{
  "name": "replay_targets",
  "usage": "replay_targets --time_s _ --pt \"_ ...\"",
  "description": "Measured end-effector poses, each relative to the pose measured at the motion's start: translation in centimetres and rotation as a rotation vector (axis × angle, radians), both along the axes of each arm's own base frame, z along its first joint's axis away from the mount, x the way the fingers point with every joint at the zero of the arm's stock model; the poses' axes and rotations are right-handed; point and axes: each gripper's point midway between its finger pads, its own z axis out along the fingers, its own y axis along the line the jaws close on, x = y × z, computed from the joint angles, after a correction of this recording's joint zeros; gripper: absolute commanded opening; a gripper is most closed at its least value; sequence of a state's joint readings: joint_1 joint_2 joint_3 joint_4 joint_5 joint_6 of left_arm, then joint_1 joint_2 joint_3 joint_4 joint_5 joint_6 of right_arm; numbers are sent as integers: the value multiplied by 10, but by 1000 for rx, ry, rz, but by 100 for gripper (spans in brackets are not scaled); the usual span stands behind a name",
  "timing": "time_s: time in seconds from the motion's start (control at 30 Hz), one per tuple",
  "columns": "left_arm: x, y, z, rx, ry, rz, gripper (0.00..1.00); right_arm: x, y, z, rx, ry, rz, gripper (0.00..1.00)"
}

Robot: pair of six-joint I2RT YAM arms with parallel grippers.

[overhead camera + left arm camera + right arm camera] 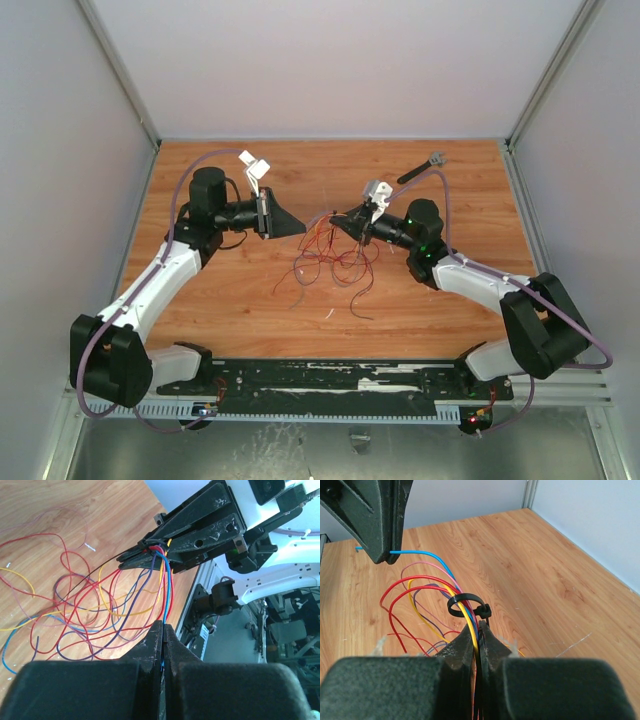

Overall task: Zip-tie the wires
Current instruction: Tie the cable at the center of the board.

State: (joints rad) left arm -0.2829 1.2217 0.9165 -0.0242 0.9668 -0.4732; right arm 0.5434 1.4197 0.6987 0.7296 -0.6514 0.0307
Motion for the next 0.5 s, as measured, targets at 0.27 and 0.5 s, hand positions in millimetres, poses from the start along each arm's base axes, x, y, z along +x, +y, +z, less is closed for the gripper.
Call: replay_targets --time_s 0.27,0.5 --pt "0 -1 0 -15 12 6 0 3 2 1 -2 4 -2 4" --pt "2 -2 5 -28 -5 8 0 6 5 5 -1 3 -9 4"
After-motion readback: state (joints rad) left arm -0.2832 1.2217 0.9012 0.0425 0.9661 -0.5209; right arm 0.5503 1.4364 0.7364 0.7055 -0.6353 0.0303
